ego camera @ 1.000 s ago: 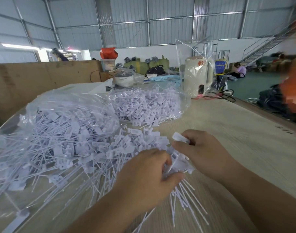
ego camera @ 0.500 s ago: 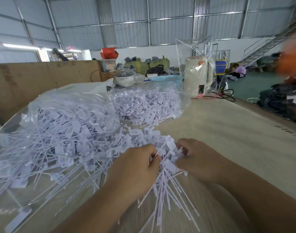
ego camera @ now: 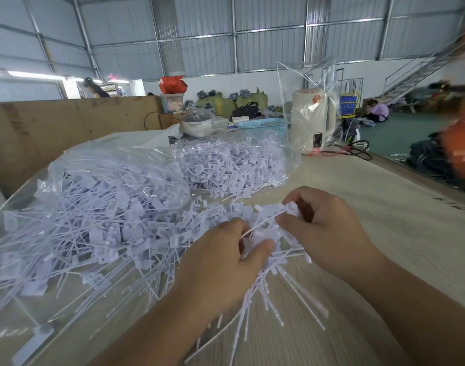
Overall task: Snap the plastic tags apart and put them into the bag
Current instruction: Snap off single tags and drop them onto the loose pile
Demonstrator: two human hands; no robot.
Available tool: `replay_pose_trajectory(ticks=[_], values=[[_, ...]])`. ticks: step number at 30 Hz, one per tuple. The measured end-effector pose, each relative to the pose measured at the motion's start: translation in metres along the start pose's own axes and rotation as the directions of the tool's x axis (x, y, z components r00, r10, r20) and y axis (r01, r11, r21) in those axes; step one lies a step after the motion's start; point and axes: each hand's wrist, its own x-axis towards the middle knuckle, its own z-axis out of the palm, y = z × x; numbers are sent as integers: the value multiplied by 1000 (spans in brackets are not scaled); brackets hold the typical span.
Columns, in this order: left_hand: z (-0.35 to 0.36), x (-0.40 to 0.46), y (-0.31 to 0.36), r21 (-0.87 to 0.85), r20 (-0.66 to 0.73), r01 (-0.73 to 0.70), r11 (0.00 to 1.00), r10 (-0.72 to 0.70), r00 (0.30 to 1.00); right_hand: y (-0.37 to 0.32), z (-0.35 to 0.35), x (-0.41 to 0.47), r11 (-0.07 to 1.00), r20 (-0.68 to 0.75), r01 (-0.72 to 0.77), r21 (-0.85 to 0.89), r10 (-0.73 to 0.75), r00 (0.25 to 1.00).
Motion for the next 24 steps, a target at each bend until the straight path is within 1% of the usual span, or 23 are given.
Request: replay_pose_trajectory(ticks=[4,7,11,13,17,21,24], values=[[1,1,0,-47,12,15,999,-14,1000,1,5,-1,999,-12,37,37,-36,999],[1,3,-1,-76,-18,11,997,-12,1000,4,9,-2,989,-10,-6,147,7,1000],[2,5,-2,-49,-62,1,999,-4,998,9,14,-2,982,19,-62,179,60,998],[2,6,-3,-55,-81,9,998,-14,997,12,16,-1,984,31,-100,145,97,995],[3,5,-6,-62,-85,11,998,-17,996,17,18,-2,987,26,-161,16,161,987],[2,5,-4,-48,-84,9,999,-13,996,17,19,-3,981,29,-190,-31,191,981],[0,6,-3,-93,-95,8,996,-17,995,14,18,-3,982,24,-188,-26,188,982]])
